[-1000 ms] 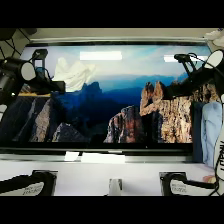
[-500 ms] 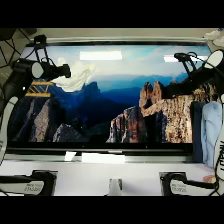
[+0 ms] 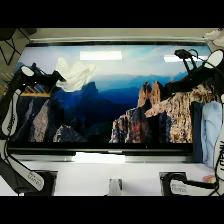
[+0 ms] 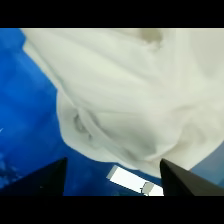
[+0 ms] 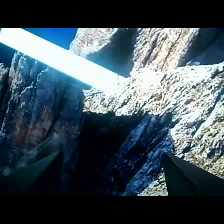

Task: Fold the shirts.

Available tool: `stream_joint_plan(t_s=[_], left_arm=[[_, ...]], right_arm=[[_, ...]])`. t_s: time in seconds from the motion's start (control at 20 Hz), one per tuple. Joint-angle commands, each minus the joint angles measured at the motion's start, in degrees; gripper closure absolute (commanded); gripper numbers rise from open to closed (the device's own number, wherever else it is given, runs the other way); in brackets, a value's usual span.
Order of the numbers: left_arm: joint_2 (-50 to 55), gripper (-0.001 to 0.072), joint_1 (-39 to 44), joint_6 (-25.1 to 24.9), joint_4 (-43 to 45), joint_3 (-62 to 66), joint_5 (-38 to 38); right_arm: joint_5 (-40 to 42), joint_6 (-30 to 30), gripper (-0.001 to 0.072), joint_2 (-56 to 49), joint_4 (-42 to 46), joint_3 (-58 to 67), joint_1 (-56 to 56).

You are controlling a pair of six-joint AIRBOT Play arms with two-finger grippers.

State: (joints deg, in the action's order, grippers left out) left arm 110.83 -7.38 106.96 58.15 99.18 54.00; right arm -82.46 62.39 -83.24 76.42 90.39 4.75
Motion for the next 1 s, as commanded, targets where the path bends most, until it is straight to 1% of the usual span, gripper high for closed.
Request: stream_joint_plan(t_s=[0.0,0.1,0.15,0.2,0.25,0.3,0.35,0.4,0.45,0.5,0.55,0.6,0.65,0.8,0.85,0.9,0.95], left_arm=[[3.7,0.0045,1.0,-4.3,-7.0,0.4,-6.0],[4.8,0.0046,3.1,-5.6,-9.7,0.4,-9.3],[5.2,0.0065,3.9,-5.6,-9.8,0.4,-10.4],[5.4,0.0352,4.5,-5.8,-9.7,0.4,-11.0],[5.1,0.0672,4.9,-5.9,-9.8,0.4,-11.5],[4.2,0.0671,5.0,-6.1,-9.8,0.5,-11.6],[2.4,0.0671,5.3,-8.6,-9.8,0.5,-11.6],[-0.3,0.0672,5.7,-13.1,-9.7,0.5,-11.6],[-3.8,0.0672,6.4,-18.9,-9.7,0.5,-11.6],[-8.3,0.0672,7.5,-24.8,-9.7,0.4,-11.2],[-13.3,0.0672,8.9,-29.8,-9.7,0.4,-10.5],[-19.2,0.0672,10.9,-33.2,-9.7,0.4,-9.9],[-24.7,0.0671,13.1,-34.6,-9.7,0.4,-9.9],[-40.3,0.0672,21.4,-33.5,-9.5,0.4,-10.2],[-44.2,0.0672,24.8,-31.1,-8.9,0.4,-10.2],[-47.0,0.0672,28.2,-28.2,-6.1,0.4,-9.7],[-49.5,0.0672,32.1,-23.2,0.1,0.2,-8.2]], right_arm=[[0.4,-0.8,0.0035,0.0,-1.2,0.1,0.0],[0.2,-1.7,0.0036,0.0,-3.1,0.1,0.0],[0.2,-2.3,0.0037,0.0,-4.0,0.1,0.0],[-0.2,-2.9,0.0037,0.0,-4.9,0.1,0.0],[-0.5,-3.3,0.0037,0.0,-5.2,0.1,-0.1],[-1.1,-3.9,0.0037,0.2,-5.2,0.1,-0.1],[-1.4,-4.4,0.0037,0.5,-4.9,0.1,-0.1],[-1.0,-4.9,0.0039,1.3,-4.1,0.1,-0.1],[-0.1,-5.5,0.0041,2.5,-3.3,0.1,-0.1],[1.4,-5.6,0.0055,4.3,-2.3,0.1,-0.1],[3.3,-5.6,0.0055,6.7,-1.7,0.1,-0.1],[5.4,-5.6,0.0055,9.5,-1.2,0.1,-0.1],[7.5,-5.6,0.0055,12.6,-0.6,0.1,-0.1],[11.3,-5.4,0.0054,23.6,1.7,0.1,-0.1],[11.2,-5.4,0.0054,27.0,1.8,0.1,-0.1],[11.2,-5.4,0.0053,29.7,1.9,0.1,-0.1],[10.3,-5.4,0.0053,32.3,1.9,0.1,-0.1]])
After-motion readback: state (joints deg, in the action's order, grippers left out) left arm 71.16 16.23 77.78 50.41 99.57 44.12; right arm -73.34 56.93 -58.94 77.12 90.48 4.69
